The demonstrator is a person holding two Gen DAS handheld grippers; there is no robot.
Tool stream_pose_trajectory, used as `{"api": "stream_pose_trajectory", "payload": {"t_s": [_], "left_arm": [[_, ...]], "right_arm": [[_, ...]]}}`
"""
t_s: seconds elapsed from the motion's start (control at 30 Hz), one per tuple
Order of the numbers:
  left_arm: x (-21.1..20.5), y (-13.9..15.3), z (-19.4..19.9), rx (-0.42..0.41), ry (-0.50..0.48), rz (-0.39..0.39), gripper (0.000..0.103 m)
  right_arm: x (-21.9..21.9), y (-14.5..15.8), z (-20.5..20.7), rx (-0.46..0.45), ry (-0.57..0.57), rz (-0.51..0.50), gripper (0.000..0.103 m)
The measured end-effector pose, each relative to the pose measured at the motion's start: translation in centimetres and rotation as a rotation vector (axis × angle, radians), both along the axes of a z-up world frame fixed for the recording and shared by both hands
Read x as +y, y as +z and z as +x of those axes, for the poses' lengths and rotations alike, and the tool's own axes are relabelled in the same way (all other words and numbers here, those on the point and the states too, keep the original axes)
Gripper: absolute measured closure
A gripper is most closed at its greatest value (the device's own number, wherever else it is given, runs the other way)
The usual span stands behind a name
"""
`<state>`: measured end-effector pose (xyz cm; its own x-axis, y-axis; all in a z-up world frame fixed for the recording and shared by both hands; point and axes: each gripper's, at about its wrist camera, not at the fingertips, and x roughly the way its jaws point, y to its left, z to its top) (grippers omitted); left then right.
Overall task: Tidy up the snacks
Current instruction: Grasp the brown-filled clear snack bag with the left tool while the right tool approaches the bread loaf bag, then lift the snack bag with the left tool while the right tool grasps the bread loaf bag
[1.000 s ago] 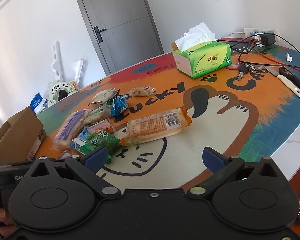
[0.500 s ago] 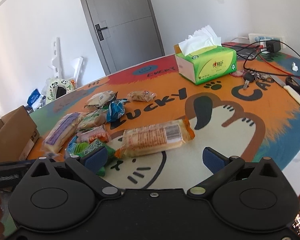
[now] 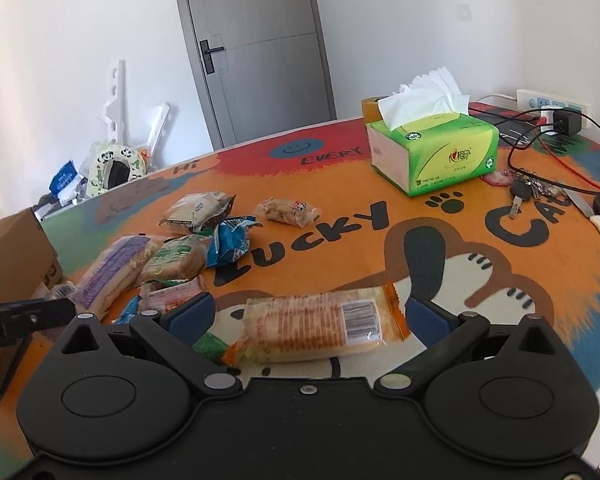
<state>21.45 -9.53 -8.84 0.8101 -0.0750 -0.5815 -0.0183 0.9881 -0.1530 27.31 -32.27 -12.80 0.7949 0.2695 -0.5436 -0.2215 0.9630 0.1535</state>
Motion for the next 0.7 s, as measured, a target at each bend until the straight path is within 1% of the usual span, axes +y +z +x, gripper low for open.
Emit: {"api": "stream_pose_trajectory", "payload": {"t_s": [0.27,0.4,0.5,0.57,0.63,0.67,0.7], "left_arm": [[0.2,-0.3,0.9,0.011,0.012,-0.001,0.071],[0.2,-0.4,1.1,0.017,0.011,-0.001,0.071],[0.2,-0.4,1.1,0.018,0.013,-0.002,0.071],[0.3,-0.3,1.1,0.015,0.012,-0.003,0.071],[0.3,-0.1,1.0,0.008,0.012,-0.006,0.071],[0.3,0.0,0.9,0.005,0.012,-0.006,0.071],[0.3,0.1,0.8,0.001,0.012,-0.007,0.071]], "right_arm": [[0.9,-0.9,1.6,0.023,0.021,-0.041,0.000],[1.8,-1.6,2.2,0.041,0.028,-0.098,0.000],[1.8,-1.8,2.2,0.045,0.026,-0.097,0.000],[1.7,-1.8,2.1,0.042,0.024,-0.107,0.005],[1.6,-1.6,1.8,0.036,0.023,-0.111,0.016],[1.5,-1.4,1.6,0.034,0.020,-0.110,0.024],[1.3,-1.3,1.5,0.038,0.018,-0.101,0.028]]}}
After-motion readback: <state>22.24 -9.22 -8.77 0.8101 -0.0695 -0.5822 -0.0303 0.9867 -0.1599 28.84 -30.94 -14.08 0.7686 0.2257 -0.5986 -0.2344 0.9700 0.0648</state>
